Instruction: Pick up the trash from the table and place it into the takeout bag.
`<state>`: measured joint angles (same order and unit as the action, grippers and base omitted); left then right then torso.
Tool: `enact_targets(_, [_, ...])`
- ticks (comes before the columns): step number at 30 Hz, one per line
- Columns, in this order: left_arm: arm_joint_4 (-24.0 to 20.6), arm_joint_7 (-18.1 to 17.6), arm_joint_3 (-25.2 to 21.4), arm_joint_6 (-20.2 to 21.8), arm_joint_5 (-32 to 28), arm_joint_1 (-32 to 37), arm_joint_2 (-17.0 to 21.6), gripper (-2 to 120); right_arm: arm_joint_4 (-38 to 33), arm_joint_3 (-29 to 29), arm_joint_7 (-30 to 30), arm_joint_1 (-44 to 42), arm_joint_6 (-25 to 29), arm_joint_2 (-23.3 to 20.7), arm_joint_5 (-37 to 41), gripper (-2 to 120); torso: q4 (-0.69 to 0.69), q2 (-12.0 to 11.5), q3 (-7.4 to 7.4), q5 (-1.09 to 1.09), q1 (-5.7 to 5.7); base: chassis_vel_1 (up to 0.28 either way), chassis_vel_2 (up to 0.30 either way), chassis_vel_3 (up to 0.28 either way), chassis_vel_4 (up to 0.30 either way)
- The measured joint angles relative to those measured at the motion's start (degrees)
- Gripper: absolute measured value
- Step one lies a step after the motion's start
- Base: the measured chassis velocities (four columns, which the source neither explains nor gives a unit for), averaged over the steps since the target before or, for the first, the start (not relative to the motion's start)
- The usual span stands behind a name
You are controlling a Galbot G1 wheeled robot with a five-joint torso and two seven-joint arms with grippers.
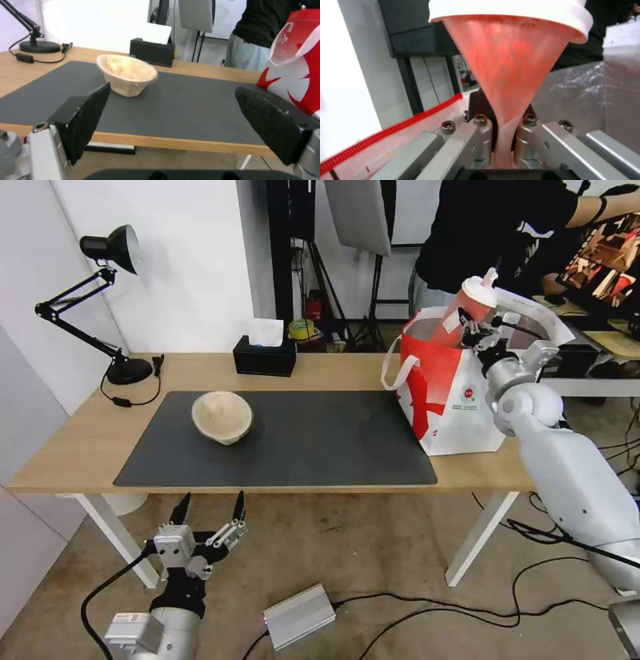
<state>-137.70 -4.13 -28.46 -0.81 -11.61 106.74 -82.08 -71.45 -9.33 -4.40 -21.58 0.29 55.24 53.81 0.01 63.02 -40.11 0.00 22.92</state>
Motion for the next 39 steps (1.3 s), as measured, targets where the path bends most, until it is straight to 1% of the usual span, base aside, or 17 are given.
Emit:
enact_targets(9, [-0.02, 0.17, 0.09, 0.00, 0.00, -0.11, 0.09, 100, 0.26, 0.10, 0.01, -0.19, 0.01, 0.07, -0.36, 3, 0.00, 0.00, 0.00, 0.00, 0.00, 0.000, 0.000, 0.000, 0.000])
enact_targets(21, [-0.02, 0.24, 0.37, -0.12, 0.13, -0.02, 0.00, 100, -1.08, 0.32, 0.22, -1.49, -0.51, -0.20, -0.53, 3, -0.01, 0.00, 0.00, 0.00, 0.00, 0.000, 0.000, 0.000, 0.000])
enact_targets(24, [-0.08, 0.25, 0.35, -0.13, 0.16, 0.12, 0.04, 100, -1.91, 0.28, 0.33, -2.05, -0.90, -0.23, -0.54, 16, 0.00, 0.00, 0.00, 0.00, 0.00, 0.000, 0.000, 0.000, 0.000])
enact_targets(25, [-0.08, 0.25, 0.35, -0.13, 0.16, 0.12, 0.04, 100, -1.91, 0.28, 0.33, -2.05, -0.90, -0.23, -0.54, 16, 0.00, 0.00, 0.00, 0.00, 0.00, 0.000, 0.000, 0.000, 0.000])
enact_targets(27, [-0.10, 0.26, 0.39, -0.13, 0.18, 0.17, 0.02, 100, -2.22, 0.24, 0.42, -2.25, -0.96, -0.29, -0.54, 24, -0.01, 0.00, 0.00, 0.00, 0.00, 0.000, 0.000, 0.000, 0.000])
enact_targets(29, [-0.10, 0.29, 0.53, -0.16, 0.30, 0.17, -0.14, 100, -2.50, 0.18, 0.58, -2.45, -0.98, -0.40, -0.53, 35, -0.01, 0.00, 0.00, 0.00, 0.00, 0.000, 0.000, 0.000, 0.000])
enact_targets(30, [-0.10, 0.29, 0.53, -0.16, 0.30, 0.17, -0.14, 100, -2.50, 0.18, 0.58, -2.45, -0.98, -0.40, -0.53, 35, -0.01, 0.00, 0.00, 0.00, 0.00, 0.000, 0.000, 0.000, 0.000])
enact_targets(33, [-0.13, 0.30, 0.36, -0.16, 0.10, -0.09, -0.68, 100, -2.61, 0.18, 0.63, -2.46, -0.98, -0.61, -0.47, 47, 0.00, 0.00, 0.00, 0.00, 0.00, 0.000, 0.000, 0.000, 0.000])
enact_targets(34, [-0.13, 0.30, 0.36, -0.16, 0.10, -0.09, -0.68, 100, -2.61, 0.18, 0.63, -2.46, -0.98, -0.61, -0.47, 47, 0.00, 0.00, 0.00, 0.00, 0.00, 0.000, 0.000, 0.000, 0.000])
enact_targets(37, [-0.31, 0.30, 0.16, -0.16, -0.17, -0.16, -0.78, 100, -2.84, 0.24, 0.73, -2.31, -0.98, -0.89, -0.36, 62, -0.01, 0.00, 0.00, 0.00, 0.00, 0.000, 0.000, 0.000, 0.000])
enact_targets(38, [-0.31, 0.30, 0.16, -0.16, -0.17, -0.16, -0.78, 100, -2.84, 0.24, 0.73, -2.31, -0.98, -0.89, -0.36, 62, -0.01, 0.00, 0.00, 0.00, 0.00, 0.000, 0.000, 0.000, 0.000])
enact_targets(39, [-0.32, 0.30, 0.30, -0.17, -0.17, 0.05, -0.63, 100, -2.94, 0.26, 0.90, -2.17, -0.98, -0.97, -0.30, 68, -0.01, 0.00, 0.00, 0.00, 0.00, 0.000, 0.000, 0.000, 0.000])
